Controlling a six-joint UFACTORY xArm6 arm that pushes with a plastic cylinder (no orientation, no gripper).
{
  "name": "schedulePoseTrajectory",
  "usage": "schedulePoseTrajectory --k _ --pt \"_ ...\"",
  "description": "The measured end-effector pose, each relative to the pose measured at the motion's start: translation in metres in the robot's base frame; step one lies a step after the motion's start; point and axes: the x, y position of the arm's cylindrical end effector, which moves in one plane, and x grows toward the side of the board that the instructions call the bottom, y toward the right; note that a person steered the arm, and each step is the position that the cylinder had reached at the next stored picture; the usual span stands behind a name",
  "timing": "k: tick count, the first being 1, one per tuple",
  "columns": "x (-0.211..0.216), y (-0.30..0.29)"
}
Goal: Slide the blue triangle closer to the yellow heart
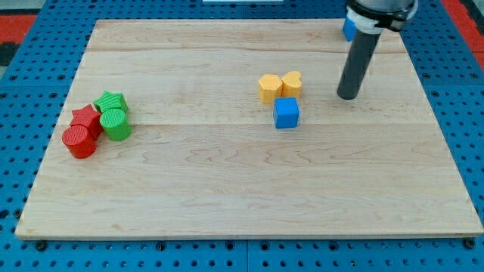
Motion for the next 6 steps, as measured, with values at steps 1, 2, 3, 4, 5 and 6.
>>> schedulePoseTrajectory --k 1,2,3,4,5,6 --pt "0.001 0.0" --pt "0.003 0.0" --pt "0.003 0.0" --pt "0.003 -0.004" --pt "0.002 -0.019" --pt "-0.012 -0.056"
